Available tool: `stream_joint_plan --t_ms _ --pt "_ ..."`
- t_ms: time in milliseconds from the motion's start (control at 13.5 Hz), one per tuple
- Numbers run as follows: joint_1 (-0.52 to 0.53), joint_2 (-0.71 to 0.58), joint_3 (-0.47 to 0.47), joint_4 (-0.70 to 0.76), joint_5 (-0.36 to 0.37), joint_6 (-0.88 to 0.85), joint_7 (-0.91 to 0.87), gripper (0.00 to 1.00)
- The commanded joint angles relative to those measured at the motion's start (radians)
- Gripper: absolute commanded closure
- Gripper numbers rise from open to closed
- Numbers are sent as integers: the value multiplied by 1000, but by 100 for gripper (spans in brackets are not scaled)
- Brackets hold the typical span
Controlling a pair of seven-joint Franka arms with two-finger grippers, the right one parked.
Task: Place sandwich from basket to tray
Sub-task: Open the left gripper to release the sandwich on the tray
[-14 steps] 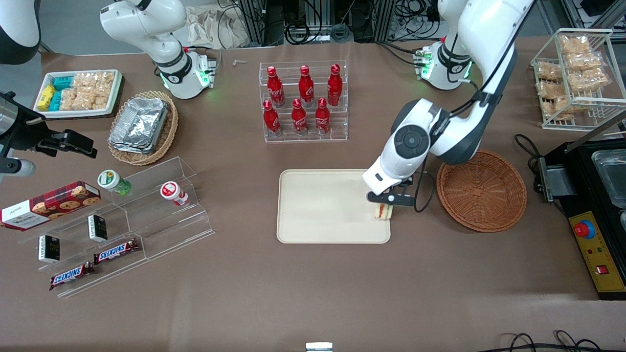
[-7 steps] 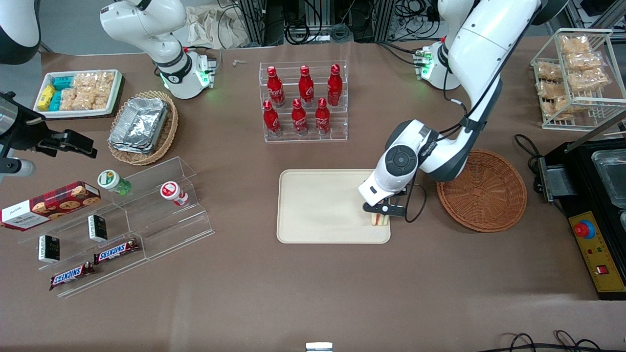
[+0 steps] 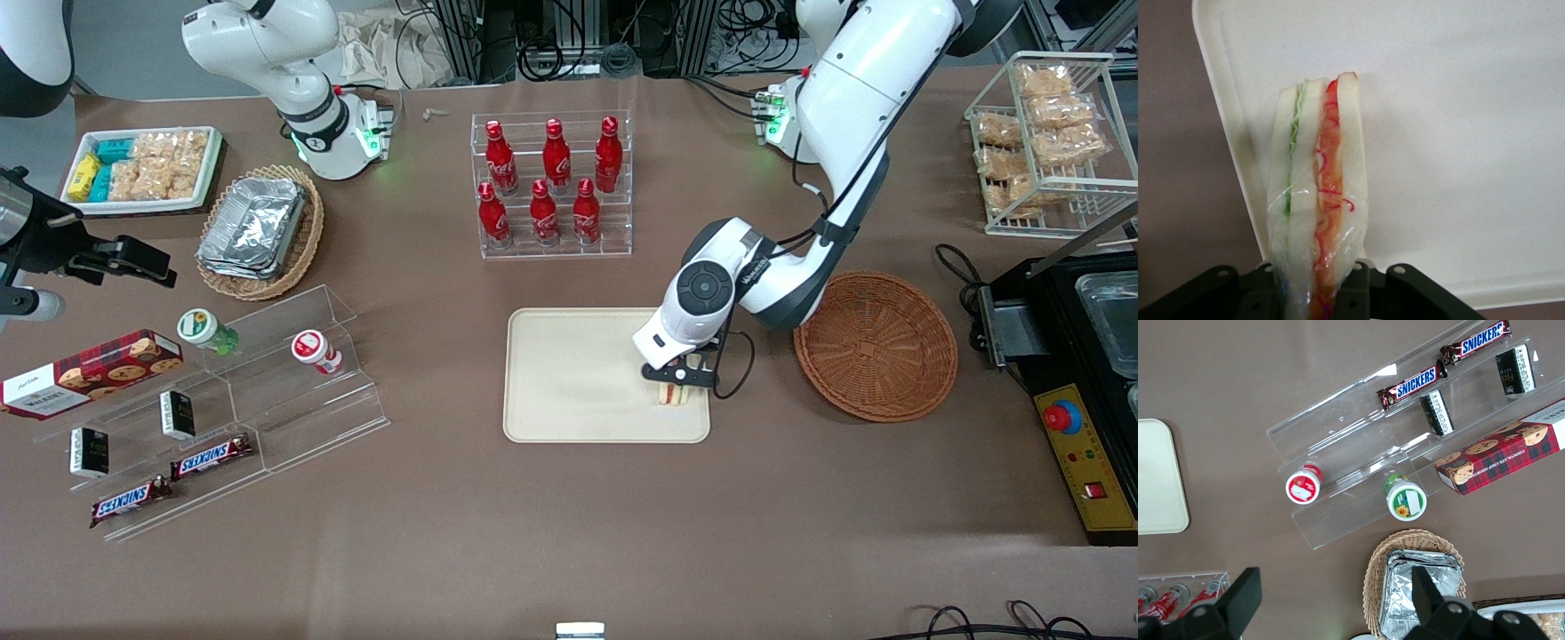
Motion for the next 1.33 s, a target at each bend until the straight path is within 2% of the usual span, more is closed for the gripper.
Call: stream_joint_plan --t_ms 0,222,370,593,741,815,963,1259 --pt "-4 24 6 39 62 -2 -31 3" --pt "-2 42 6 76 64 -21 -29 1" --pt "-2 24 5 96 65 -94 -22 1" --pt "40 -161 -2 105 24 -282 18 0" --pt "80 -280 3 137 -119 -486 252 0" --pt "106 -326 9 163 -166 -548 324 0" --pt "183 -390 12 191 -177 -610 344 0" --pt "301 -512 20 195 -195 -621 365 0"
